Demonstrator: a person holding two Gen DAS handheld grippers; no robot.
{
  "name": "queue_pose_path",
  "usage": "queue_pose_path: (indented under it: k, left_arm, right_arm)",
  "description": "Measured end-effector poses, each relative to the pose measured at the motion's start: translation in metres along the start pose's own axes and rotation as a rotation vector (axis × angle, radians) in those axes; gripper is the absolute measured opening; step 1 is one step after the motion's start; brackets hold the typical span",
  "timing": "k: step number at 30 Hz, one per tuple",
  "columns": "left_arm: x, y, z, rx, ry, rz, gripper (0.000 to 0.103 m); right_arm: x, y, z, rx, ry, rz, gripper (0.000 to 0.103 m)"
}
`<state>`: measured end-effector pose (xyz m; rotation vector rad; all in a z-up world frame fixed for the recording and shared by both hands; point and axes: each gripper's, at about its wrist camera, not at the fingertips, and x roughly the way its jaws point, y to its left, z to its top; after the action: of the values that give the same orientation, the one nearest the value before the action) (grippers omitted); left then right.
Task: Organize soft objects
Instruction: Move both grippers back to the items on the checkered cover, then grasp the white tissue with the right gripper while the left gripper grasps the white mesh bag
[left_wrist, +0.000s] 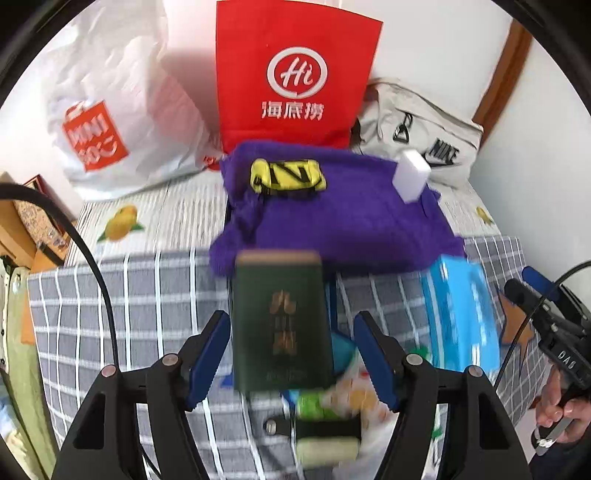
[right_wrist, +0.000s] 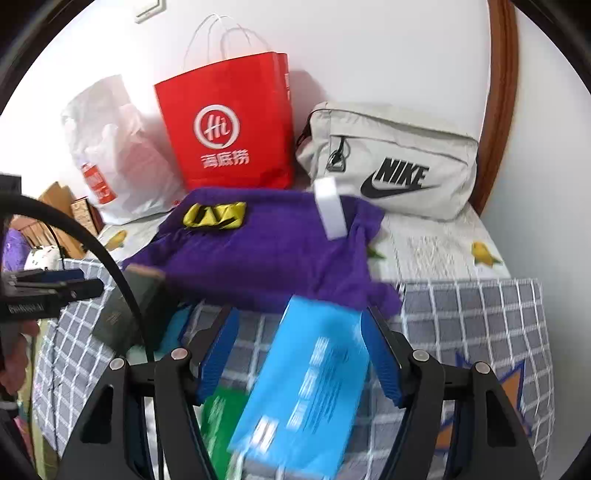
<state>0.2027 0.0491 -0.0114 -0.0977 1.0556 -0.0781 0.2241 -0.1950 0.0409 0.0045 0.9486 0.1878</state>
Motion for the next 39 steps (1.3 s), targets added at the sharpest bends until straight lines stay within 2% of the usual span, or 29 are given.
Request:
queue_pose_path:
  k: [5,8,15,20,27,31,33,34,35,37,39]
  left_arm:
    - [-0.004,0.001,-0.043,-0.006,0.015,-0.035,0.068]
    - [-0.005,0.002,-0.064,-0.012,0.012,-0.035,0.068]
    - [0.009,0.015,-0.107,-0.08,0.059,-0.051,0.068]
    - [0.007,0.01,-0.123,-0.06,0.051,-0.045,0.068]
    - [-0.005,0.005,-0.136,-0.036,0.042,-0.047,0.069]
    - [-0.007,0.005,-0.141,-0.036,0.038,-0.051,0.069]
    - [-0.007,0.004,-0.144,-0.038,0.039,-0.053,0.069]
    - [-0.008,0.004,-0.145,-0.036,0.04,-0.056,0.069]
    - [-0.009,0.003,-0.147,-0.028,0.039,-0.06,0.069]
    - [-0.01,0.001,-0.151,-0.015,0.033,-0.06,0.069]
    - [-0.009,-0.001,-0.154,-0.014,0.034,-0.074,0.07]
  right_arm:
    - [-0.018,0.009,-0.037,-0.004,0.022,-0.009,0.068]
    - [-0.025,0.015,-0.064,0.0,0.047,0.031,0.068]
    - [-0.025,0.042,-0.129,-0.049,0.115,0.115,0.068]
    - [-0.016,0.061,-0.163,-0.082,0.162,0.162,0.068]
    - [-0.008,0.077,-0.181,-0.116,0.168,0.196,0.067]
    - [0.0,0.085,-0.189,-0.164,0.169,0.186,0.058]
    - [0.004,0.088,-0.194,-0.201,0.157,0.143,0.056]
    - [0.002,0.088,-0.196,-0.217,0.136,0.136,0.051]
    - [0.0,0.088,-0.197,-0.227,0.129,0.129,0.039]
    - [-0.004,0.083,-0.196,-0.214,0.118,0.132,0.031]
    - [-0.006,0.076,-0.194,-0.194,0.129,0.156,0.018]
